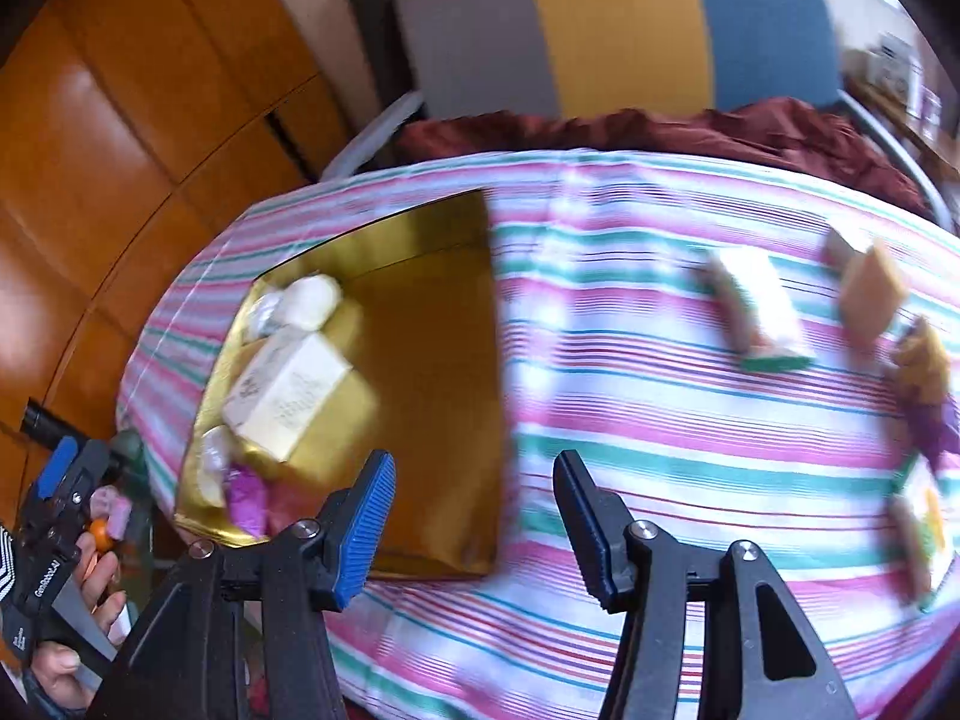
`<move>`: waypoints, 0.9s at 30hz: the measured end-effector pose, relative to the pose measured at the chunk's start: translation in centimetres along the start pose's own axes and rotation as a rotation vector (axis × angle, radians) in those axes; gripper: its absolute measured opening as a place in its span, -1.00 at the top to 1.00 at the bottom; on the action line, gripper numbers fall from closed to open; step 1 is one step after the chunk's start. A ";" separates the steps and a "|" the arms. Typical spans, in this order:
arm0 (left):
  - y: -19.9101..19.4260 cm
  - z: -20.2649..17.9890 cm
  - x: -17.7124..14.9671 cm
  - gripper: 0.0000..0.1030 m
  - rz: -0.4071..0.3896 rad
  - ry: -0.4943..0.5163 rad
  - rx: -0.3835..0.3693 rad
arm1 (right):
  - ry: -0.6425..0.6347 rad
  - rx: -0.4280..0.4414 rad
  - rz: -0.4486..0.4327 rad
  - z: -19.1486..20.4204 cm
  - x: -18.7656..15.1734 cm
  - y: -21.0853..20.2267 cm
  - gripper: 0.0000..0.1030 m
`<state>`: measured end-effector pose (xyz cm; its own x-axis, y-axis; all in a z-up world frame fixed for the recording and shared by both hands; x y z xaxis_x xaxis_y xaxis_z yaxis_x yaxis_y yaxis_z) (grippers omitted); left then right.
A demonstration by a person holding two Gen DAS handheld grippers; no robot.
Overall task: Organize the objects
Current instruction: 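Move both grippers away from the gold box back over the remaining table items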
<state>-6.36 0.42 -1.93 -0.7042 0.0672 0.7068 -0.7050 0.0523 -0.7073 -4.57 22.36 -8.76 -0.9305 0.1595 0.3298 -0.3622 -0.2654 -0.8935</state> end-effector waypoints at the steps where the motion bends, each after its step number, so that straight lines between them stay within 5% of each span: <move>1: 0.0 -0.7 0.1 -1.00 -0.001 0.015 -0.010 | 0.014 -0.010 -0.007 -1.1 -0.1 -0.5 -0.09; 21: -0.9 -17.3 2.1 -1.00 0.009 0.284 -0.309 | 0.533 -0.181 -0.234 -26.2 -2.5 -11.3 -0.09; 27: -1.1 -21.8 2.2 -1.00 0.008 0.358 -0.357 | 0.713 -0.086 -0.300 -30.9 -4.4 -11.3 -0.11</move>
<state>-5.26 22.25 0.21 -0.5920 0.4031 0.6979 -0.5832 0.3834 -0.7161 5.29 54.00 -9.52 -0.5229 0.7933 0.3117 -0.5602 -0.0443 -0.8272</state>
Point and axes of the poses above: each gripper's, at about its wrist camera, not at the fingertips, and y roughly the way its jaws point, z to its left, x to its top, the point moved 7 cm from there along y, roughly the way its jaws point, and after that the axes turned 12 degrees about z, right-handed, at the moved point
